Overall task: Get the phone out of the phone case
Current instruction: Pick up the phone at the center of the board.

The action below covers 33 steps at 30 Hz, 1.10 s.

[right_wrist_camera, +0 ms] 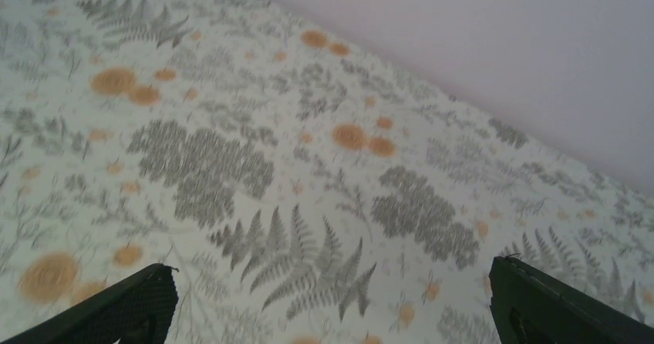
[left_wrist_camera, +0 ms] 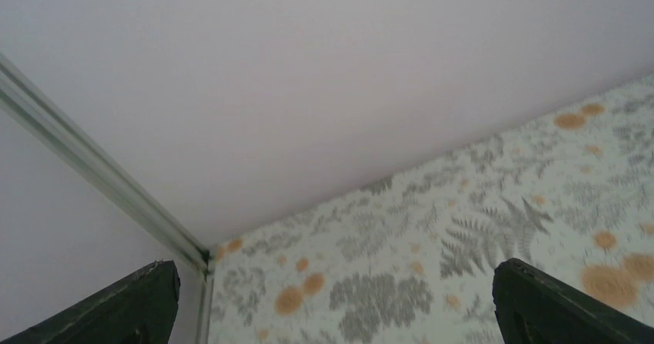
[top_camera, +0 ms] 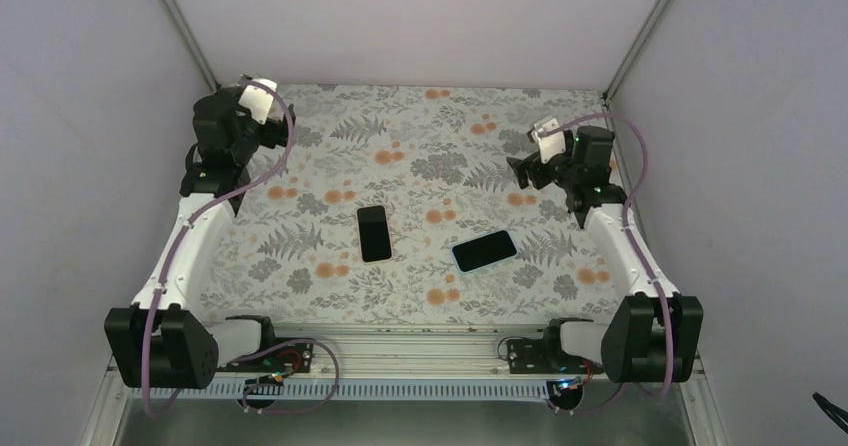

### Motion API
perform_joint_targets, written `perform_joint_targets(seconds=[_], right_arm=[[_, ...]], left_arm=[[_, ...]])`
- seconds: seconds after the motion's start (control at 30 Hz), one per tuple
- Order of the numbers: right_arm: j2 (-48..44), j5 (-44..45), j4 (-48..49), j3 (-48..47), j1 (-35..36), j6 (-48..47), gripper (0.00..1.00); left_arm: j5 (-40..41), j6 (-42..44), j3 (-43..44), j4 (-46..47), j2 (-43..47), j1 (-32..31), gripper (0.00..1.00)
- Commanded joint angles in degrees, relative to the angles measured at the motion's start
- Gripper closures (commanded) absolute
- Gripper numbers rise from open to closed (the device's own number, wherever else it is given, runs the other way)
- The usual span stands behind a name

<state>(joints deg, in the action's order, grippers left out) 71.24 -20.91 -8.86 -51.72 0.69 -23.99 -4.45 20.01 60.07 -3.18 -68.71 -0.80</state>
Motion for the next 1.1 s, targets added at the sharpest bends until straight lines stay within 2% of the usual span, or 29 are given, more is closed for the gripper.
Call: perform_joint_targets(seconds=[0.0, 0.13, 0.17, 0.2, 0.23, 0.3, 0.33, 0.37, 0.4, 0.47, 0.6, 0.67, 0.87, 1.07], right_arm=[[-2.1, -1.9, -12.7, -1.0, -0.7, -6.1, 0.00], [-3.0, -2.2, -22.9, -0.4, -0.5, -14.0, 0.00], [-3.4, -2.3, -25.6, 0.0, -0.3, -16.5, 0.05], [-3.9, -2.2, -28.3, 0.7, 0.0, -18.9, 0.17], [-4.4, -1.8, -31.0, 1.1, 0.8, -21.1, 0.24], [-5.2, -1.2, -36.2, 1.5, 3.7, -23.3, 0.31], [-5.4, -1.0, -38.8, 1.7, 5.8, -23.9, 0.32], [-5.5, 0.0, -40.6, 2.0, 8.2, -24.0, 0.25], [-5.8, 2.2, -41.5, 2.7, 11.3, -24.2, 0.09], [-8.6, 2.8, -41.7, 4.8, 14.4, -27.6, 0.02], [-14.1, -2.8, -45.8, 7.1, 15.6, -45.3, 0.00], [-13.7, -1.9, -46.3, 6.8, 15.9, -51.9, 0.00], [1.3, 5.4, -48.5, 1.9, 15.8, -61.6, 0.00], [8.9, 9.2, -45.0, -0.9, 15.8, -67.2, 0.00]], left_arm=[[1.2, 0.3, 0.2, -9.6, 1.6, 0.4, 0.00], [0.1, 3.0, 0.8, -13.3, 1.3, 0.5, 0.00], [0.0, 3.8, 0.5, -13.5, 1.4, 0.5, 0.00], [-0.4, 4.7, 0.2, -13.8, 1.5, 0.5, 0.00], [-0.8, 5.7, -0.2, -14.2, 1.6, 0.5, 0.00], [-1.3, 7.0, -0.5, -14.9, 1.5, 0.5, 0.00], [-1.4, 7.6, -0.4, -15.1, 1.4, 0.5, 0.00], [-1.6, 8.2, -0.3, -15.4, 1.2, 0.6, 0.00], [-1.9, 8.9, -0.3, -15.8, 1.1, 0.6, 0.00], [-3.5, 10.4, -0.2, -16.8, 1.2, 0.6, 0.00], [-4.5, 11.9, -0.6, -17.3, 1.6, 0.6, 0.00], [-2.6, 11.7, -1.6, -15.5, 1.8, 0.6, 0.00], [0.3, 12.8, -4.6, -12.4, 2.2, 0.6, 0.00], [1.9, 12.5, -7.9, -10.1, 3.0, 1.1, 0.00]])
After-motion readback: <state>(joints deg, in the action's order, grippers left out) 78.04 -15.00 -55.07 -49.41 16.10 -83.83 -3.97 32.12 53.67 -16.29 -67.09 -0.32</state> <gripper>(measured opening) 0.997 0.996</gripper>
